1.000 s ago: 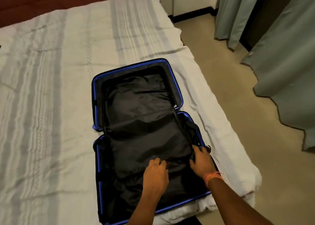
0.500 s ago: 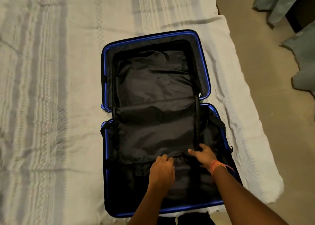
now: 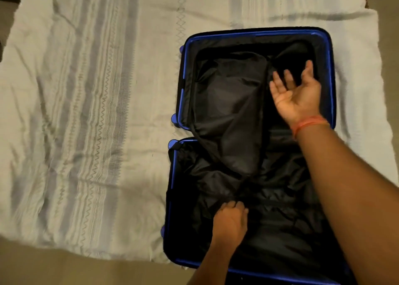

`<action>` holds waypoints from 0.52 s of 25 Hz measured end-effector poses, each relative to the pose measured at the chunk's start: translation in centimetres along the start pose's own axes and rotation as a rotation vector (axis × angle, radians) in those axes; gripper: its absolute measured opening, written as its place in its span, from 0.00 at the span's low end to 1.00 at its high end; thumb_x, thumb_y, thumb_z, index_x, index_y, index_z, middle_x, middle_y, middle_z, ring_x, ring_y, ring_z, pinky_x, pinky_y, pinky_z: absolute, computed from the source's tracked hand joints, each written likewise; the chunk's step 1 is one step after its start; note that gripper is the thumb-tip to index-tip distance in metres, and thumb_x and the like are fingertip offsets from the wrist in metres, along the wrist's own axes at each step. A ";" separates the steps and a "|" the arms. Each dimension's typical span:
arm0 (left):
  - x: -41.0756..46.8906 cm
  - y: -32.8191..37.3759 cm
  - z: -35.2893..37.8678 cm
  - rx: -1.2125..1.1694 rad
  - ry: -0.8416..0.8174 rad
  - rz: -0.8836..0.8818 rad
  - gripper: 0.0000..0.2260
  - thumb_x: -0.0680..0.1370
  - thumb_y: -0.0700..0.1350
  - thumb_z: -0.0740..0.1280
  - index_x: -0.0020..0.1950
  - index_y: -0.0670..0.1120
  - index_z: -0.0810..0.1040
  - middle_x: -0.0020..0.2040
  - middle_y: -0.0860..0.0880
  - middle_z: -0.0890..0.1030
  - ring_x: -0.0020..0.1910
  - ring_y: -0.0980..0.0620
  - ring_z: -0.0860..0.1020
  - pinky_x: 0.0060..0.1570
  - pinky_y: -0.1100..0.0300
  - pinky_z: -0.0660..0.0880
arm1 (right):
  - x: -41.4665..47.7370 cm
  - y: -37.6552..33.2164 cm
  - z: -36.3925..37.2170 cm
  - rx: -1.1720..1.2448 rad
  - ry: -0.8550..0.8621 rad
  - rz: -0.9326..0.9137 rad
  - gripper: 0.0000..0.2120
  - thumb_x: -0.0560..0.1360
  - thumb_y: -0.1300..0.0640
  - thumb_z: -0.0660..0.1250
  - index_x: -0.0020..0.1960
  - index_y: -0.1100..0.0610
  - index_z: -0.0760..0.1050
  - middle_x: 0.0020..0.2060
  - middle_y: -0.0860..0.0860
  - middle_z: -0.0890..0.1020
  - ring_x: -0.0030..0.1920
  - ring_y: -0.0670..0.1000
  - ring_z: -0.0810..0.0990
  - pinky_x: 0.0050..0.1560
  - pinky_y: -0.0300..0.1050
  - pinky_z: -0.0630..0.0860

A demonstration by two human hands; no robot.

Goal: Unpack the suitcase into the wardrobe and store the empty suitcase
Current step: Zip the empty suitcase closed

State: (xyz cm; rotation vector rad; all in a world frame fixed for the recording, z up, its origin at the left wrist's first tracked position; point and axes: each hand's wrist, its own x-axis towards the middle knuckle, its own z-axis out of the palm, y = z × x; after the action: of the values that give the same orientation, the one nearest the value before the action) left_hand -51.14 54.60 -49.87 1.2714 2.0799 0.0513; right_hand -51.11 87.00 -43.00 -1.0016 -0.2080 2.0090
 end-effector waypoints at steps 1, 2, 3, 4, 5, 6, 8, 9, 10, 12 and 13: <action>0.1 -0.6 -0.1 -0.054 0.093 -0.055 0.20 0.82 0.54 0.50 0.51 0.47 0.78 0.47 0.48 0.80 0.47 0.47 0.78 0.45 0.56 0.77 | 1.0 0.0 0.1 -0.107 -0.008 -0.013 0.21 0.80 0.49 0.57 0.72 0.38 0.60 0.65 0.51 0.70 0.63 0.54 0.74 0.64 0.50 0.68; 0.2 -1.5 -0.1 -0.073 0.164 -0.092 0.20 0.81 0.54 0.50 0.48 0.48 0.79 0.44 0.50 0.80 0.44 0.49 0.78 0.42 0.59 0.77 | 1.5 0.9 -0.3 -0.277 -0.017 -0.023 0.23 0.80 0.50 0.57 0.73 0.39 0.57 0.66 0.49 0.69 0.63 0.52 0.73 0.64 0.49 0.67; 0.4 -2.7 -0.2 -0.063 0.234 -0.119 0.18 0.81 0.53 0.52 0.47 0.48 0.79 0.43 0.50 0.80 0.42 0.50 0.78 0.40 0.60 0.77 | 1.6 2.5 -1.3 -0.480 0.003 -0.065 0.25 0.80 0.53 0.60 0.73 0.41 0.57 0.65 0.49 0.70 0.60 0.49 0.74 0.62 0.47 0.68; 0.3 -4.2 -0.3 -0.046 0.290 -0.157 0.14 0.80 0.51 0.56 0.46 0.48 0.79 0.43 0.50 0.79 0.42 0.49 0.78 0.40 0.59 0.77 | 1.5 5.0 -2.7 -0.734 0.058 -0.144 0.25 0.78 0.56 0.63 0.72 0.45 0.61 0.63 0.50 0.73 0.56 0.48 0.74 0.60 0.46 0.71; 0.5 -5.3 -0.6 -0.017 0.345 -0.200 0.10 0.79 0.49 0.60 0.47 0.47 0.79 0.43 0.49 0.78 0.41 0.48 0.77 0.39 0.58 0.76 | 0.9 7.0 -4.4 -0.990 0.158 -0.231 0.23 0.75 0.58 0.66 0.69 0.51 0.66 0.61 0.54 0.75 0.55 0.49 0.75 0.60 0.46 0.72; 0.7 -6.2 -0.8 0.018 0.410 -0.245 0.05 0.77 0.46 0.65 0.47 0.46 0.78 0.44 0.47 0.77 0.41 0.46 0.77 0.39 0.56 0.76 | -0.1 8.3 -6.2 -1.216 0.284 -0.306 0.21 0.73 0.58 0.68 0.65 0.57 0.70 0.59 0.59 0.77 0.55 0.53 0.75 0.61 0.47 0.70; 0.8 -8.7 -1.3 -0.014 0.498 -0.413 0.09 0.73 0.44 0.71 0.52 0.43 0.78 0.48 0.43 0.77 0.44 0.42 0.77 0.41 0.52 0.76 | -2.7 11.4 -9.6 -1.535 0.466 -0.324 0.16 0.73 0.55 0.69 0.57 0.61 0.72 0.56 0.65 0.76 0.58 0.61 0.72 0.60 0.48 0.65; 0.9 -9.8 -1.5 -0.052 0.530 -0.503 0.13 0.73 0.44 0.72 0.55 0.42 0.77 0.51 0.41 0.77 0.47 0.40 0.77 0.44 0.49 0.77 | -4.1 12.7 -11.1 -1.629 0.504 -0.273 0.14 0.74 0.53 0.68 0.54 0.62 0.73 0.55 0.66 0.76 0.59 0.64 0.71 0.59 0.50 0.66; 1.0 -10.6 -1.8 -0.112 0.539 -0.599 0.16 0.74 0.45 0.71 0.59 0.41 0.76 0.55 0.39 0.77 0.50 0.38 0.76 0.48 0.47 0.76 | -5.5 13.9 -12.2 -1.711 0.489 -0.207 0.13 0.75 0.52 0.67 0.51 0.63 0.75 0.53 0.67 0.77 0.58 0.65 0.72 0.58 0.51 0.67; 1.1 -12.3 -2.1 -0.258 0.465 -0.782 0.20 0.78 0.50 0.64 0.66 0.40 0.71 0.62 0.36 0.73 0.57 0.36 0.74 0.54 0.44 0.74 | -7.8 16.5 -14.1 -1.851 0.281 -0.033 0.14 0.77 0.52 0.65 0.47 0.64 0.78 0.48 0.66 0.80 0.55 0.65 0.77 0.53 0.51 0.71; 1.0 -13.0 -2.1 -0.334 0.387 -0.858 0.21 0.80 0.53 0.59 0.69 0.41 0.68 0.64 0.36 0.72 0.59 0.36 0.73 0.56 0.44 0.72 | -8.8 17.7 -14.7 -1.890 0.164 0.080 0.14 0.77 0.52 0.65 0.47 0.63 0.79 0.47 0.64 0.82 0.53 0.63 0.78 0.52 0.50 0.71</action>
State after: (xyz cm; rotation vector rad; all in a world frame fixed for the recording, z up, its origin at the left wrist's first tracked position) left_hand -62.70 49.31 -53.61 0.1129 2.6413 0.2593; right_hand -48.89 66.36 -56.19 -2.1456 -2.1985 1.2993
